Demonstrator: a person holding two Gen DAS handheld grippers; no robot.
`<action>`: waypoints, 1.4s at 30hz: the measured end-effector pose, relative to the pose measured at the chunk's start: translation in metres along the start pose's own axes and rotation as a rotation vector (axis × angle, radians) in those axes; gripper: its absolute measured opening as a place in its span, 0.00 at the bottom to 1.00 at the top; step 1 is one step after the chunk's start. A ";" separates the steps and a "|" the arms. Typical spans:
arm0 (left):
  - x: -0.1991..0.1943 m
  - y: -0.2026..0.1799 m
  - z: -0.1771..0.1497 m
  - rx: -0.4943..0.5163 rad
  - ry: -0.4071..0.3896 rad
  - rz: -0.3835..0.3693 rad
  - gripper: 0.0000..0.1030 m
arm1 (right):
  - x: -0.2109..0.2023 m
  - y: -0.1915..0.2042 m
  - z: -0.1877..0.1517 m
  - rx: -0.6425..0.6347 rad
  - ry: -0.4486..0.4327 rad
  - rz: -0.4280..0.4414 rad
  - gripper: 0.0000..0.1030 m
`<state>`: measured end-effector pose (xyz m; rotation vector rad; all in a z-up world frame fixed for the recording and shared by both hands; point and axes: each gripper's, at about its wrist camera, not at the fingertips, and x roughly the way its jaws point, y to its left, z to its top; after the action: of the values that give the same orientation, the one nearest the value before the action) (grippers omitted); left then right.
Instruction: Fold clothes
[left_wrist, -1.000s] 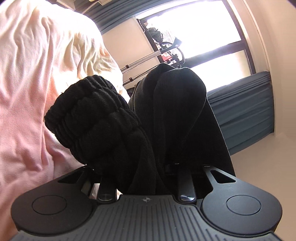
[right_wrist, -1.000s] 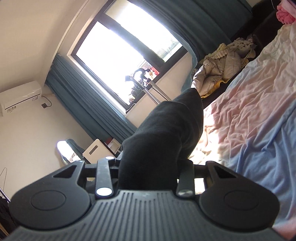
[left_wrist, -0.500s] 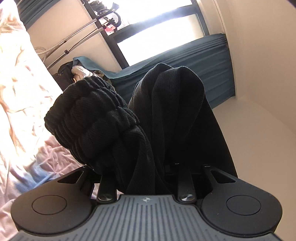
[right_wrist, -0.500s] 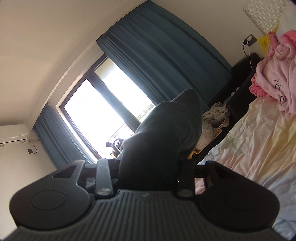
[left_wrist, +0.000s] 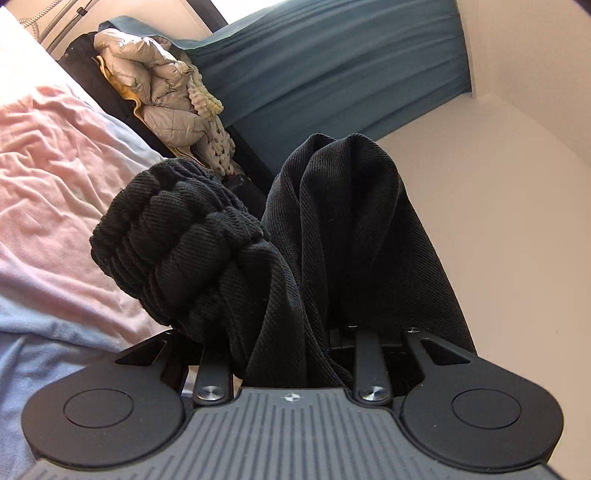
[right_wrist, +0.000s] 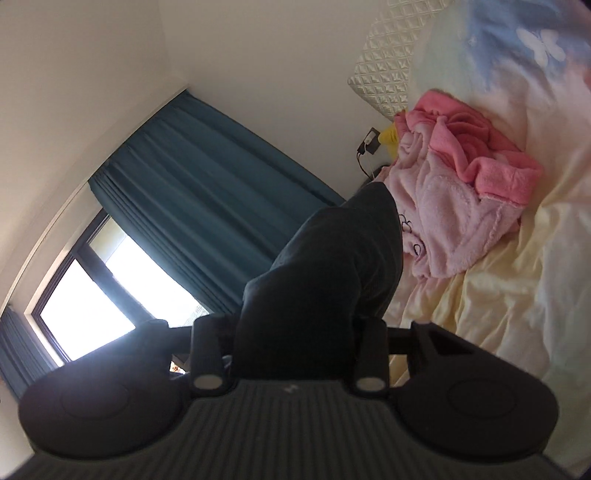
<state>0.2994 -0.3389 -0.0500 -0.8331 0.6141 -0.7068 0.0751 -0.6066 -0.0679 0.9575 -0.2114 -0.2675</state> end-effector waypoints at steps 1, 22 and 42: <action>0.010 0.007 -0.003 0.001 0.016 0.008 0.30 | 0.000 -0.014 -0.005 0.025 -0.015 -0.032 0.40; 0.033 0.066 -0.029 0.085 0.204 0.175 0.80 | -0.003 -0.083 -0.036 0.174 0.052 -0.495 0.66; -0.267 -0.018 0.074 0.552 -0.121 0.466 0.95 | -0.085 0.158 -0.082 -0.425 0.187 -0.043 0.70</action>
<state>0.1829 -0.1122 0.0598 -0.2026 0.4469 -0.3632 0.0393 -0.4295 0.0115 0.5611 0.0384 -0.2478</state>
